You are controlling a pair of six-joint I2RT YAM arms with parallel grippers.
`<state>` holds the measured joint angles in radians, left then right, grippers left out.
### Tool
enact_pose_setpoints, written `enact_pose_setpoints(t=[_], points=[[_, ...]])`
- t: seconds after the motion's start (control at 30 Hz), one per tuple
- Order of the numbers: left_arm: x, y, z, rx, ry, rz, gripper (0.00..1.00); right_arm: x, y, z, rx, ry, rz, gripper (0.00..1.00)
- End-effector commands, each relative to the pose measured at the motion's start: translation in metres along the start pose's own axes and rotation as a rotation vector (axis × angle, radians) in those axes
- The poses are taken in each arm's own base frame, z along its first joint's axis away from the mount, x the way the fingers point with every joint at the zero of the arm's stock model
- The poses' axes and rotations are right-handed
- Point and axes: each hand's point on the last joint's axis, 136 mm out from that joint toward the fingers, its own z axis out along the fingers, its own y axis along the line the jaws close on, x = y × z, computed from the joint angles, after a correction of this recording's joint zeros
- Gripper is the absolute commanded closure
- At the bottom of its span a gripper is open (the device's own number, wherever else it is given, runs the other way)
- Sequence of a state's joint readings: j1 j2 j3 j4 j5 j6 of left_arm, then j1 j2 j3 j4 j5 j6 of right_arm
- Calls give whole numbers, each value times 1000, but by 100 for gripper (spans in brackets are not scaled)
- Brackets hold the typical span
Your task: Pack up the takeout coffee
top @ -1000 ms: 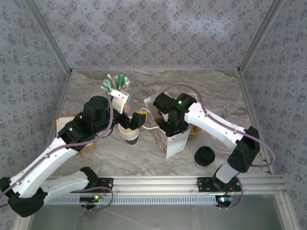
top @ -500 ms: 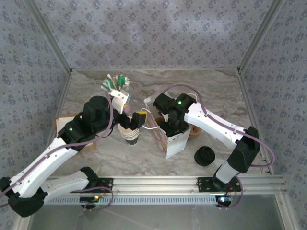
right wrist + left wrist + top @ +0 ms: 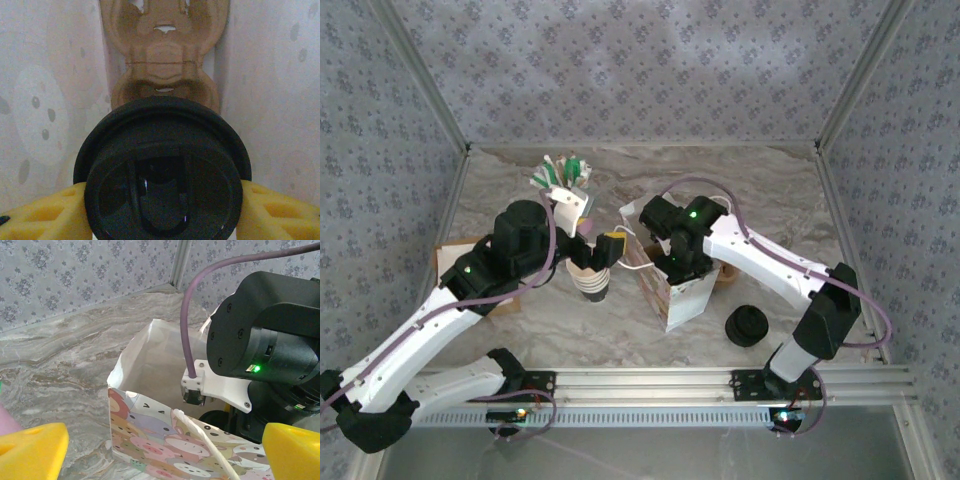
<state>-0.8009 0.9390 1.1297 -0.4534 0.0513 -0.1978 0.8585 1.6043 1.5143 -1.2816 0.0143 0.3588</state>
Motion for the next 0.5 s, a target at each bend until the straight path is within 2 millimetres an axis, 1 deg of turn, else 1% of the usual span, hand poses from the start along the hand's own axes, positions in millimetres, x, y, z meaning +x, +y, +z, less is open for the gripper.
enact_pose_setpoints(t=[0.0,0.47], points=[[-13,-5,-4,12,-33,22,1,6,-4,5,15,32,3,37],[-14,-6,-2,17,-30,22,1,10,-4,7,12,58,8,37]])
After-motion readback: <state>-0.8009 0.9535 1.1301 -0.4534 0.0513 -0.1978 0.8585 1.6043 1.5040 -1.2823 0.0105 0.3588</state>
